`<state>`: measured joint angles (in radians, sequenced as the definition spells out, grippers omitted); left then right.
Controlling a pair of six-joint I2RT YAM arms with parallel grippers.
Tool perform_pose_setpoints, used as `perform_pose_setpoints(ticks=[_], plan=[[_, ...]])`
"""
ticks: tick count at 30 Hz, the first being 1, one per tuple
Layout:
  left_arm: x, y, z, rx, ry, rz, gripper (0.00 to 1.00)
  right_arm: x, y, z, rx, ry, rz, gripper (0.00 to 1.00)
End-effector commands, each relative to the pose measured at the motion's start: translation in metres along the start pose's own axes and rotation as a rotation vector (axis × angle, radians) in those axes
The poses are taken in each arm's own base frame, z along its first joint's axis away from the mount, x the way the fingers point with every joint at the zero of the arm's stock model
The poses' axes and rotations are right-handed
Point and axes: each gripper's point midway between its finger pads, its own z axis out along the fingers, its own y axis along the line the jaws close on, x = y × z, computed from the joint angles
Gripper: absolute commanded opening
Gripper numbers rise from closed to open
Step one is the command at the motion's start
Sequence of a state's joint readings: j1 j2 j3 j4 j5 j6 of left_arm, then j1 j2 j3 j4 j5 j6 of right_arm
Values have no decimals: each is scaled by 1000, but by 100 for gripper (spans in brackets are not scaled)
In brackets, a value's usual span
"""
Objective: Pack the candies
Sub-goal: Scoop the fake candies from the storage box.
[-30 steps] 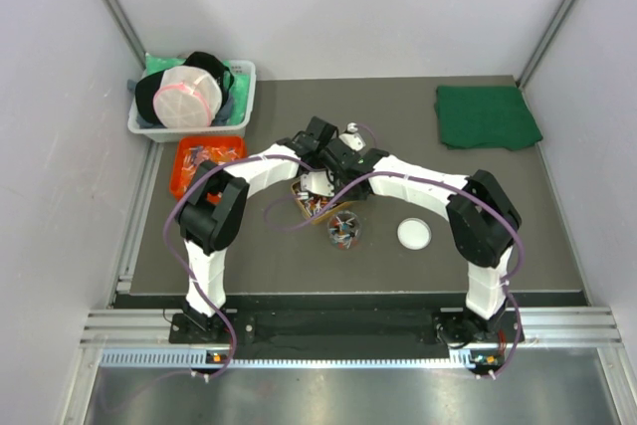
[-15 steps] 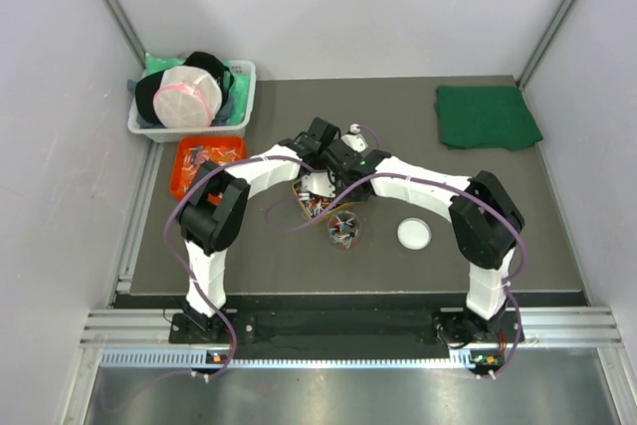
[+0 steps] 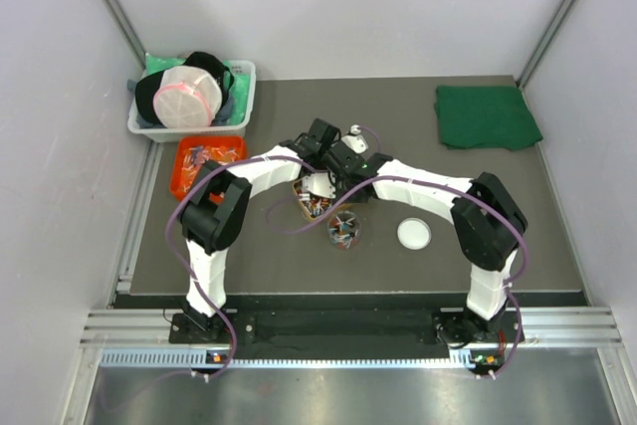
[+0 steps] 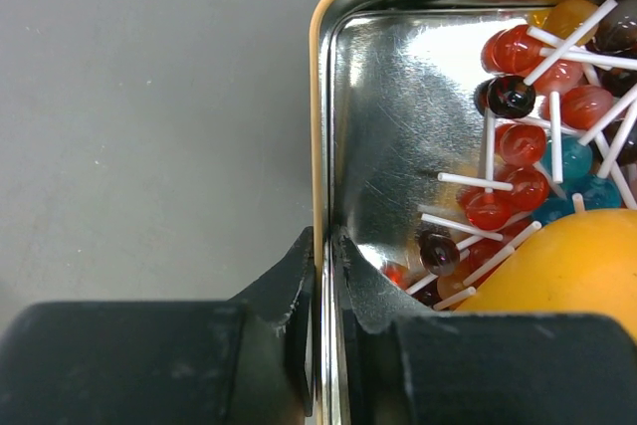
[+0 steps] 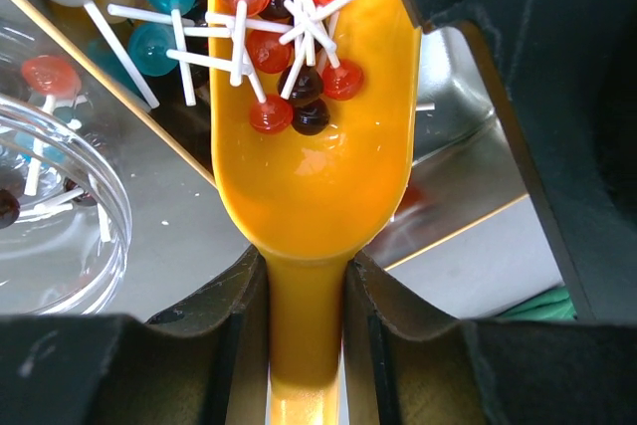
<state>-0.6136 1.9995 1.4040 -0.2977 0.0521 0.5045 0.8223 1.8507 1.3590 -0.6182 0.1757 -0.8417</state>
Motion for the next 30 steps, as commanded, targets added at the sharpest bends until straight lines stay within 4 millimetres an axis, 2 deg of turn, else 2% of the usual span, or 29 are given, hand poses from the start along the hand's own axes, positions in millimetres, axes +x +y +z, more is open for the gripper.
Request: perform_pose_setpoints(ticks=[1,5,10,20,23,24,26,28,30], plan=[[11,-60,13,178,33,62,14,-47,-72,-36,276,-212,80,0],[12,-63,14,192,34,61,14,-48,-74,-39,282,-212,60,0],[14,-66,14,205,36,58,7,-46,-75,-34,295,-196,27,0],[22,-74,18,233,50,55,6,-45,-81,-34,335,-130,-85,0],[22,-73,18,232,51,57,6,-44,-76,-37,295,-101,-131,0],[22,-74,18,232,51,56,6,-41,-67,-33,249,-79,-150,0],[22,-74,18,237,50,55,6,-43,-65,-37,216,-74,-159,0],[23,-75,18,240,50,53,5,-40,-53,-35,155,-50,-182,0],[23,-76,19,240,52,54,5,-42,-52,-36,134,-44,-199,0]])
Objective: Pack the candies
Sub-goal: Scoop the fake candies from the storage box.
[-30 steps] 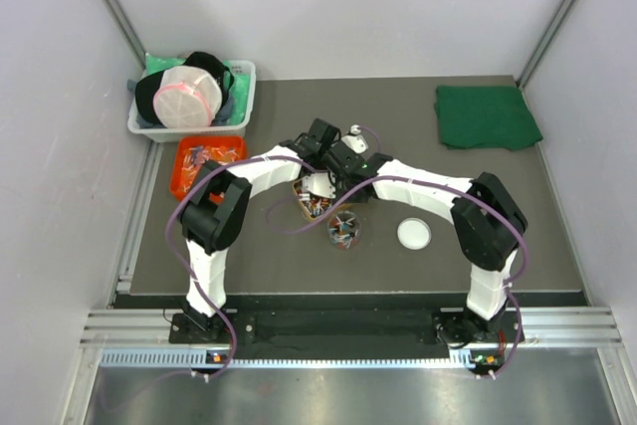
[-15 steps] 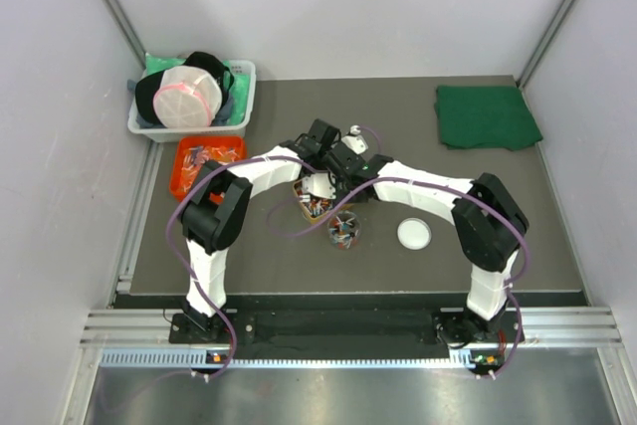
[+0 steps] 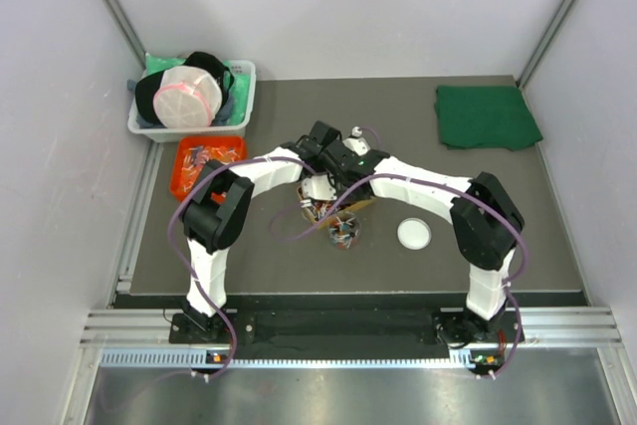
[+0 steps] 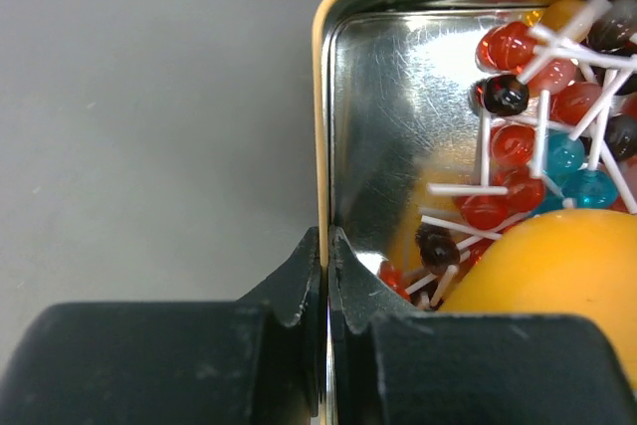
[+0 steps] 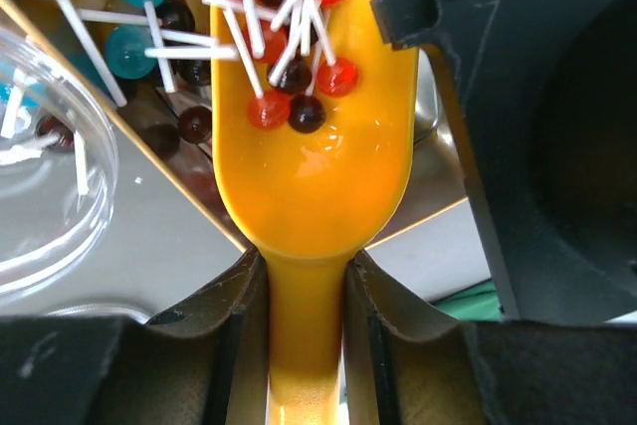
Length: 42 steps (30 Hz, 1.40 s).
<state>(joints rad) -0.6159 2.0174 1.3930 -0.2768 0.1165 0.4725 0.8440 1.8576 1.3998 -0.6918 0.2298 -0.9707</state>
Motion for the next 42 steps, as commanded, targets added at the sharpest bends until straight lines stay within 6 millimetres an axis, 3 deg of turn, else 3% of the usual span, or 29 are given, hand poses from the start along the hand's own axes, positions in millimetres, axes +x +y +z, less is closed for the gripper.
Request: perform_pose_setpoints(ticks=[1,8,11,20,29,32,36,42], plan=[[25,-60,13,177,80,79,5,-32,-46,-27,115,-74,-54,0],[24,-58,11,168,78,78,5,-41,-50,-30,87,-91,-44,0],[25,-56,9,157,77,79,5,-43,-42,-27,60,-122,-10,0],[23,-52,6,132,73,73,12,-47,-28,-6,43,-185,78,0],[21,-51,5,126,71,69,17,-54,-25,1,41,-222,155,0],[20,-50,5,123,70,65,22,-55,-24,2,33,-229,194,0],[19,-48,6,111,67,60,39,-56,-26,0,30,-245,253,0],[17,-44,7,93,69,50,54,-54,-27,-3,44,-250,272,0]])
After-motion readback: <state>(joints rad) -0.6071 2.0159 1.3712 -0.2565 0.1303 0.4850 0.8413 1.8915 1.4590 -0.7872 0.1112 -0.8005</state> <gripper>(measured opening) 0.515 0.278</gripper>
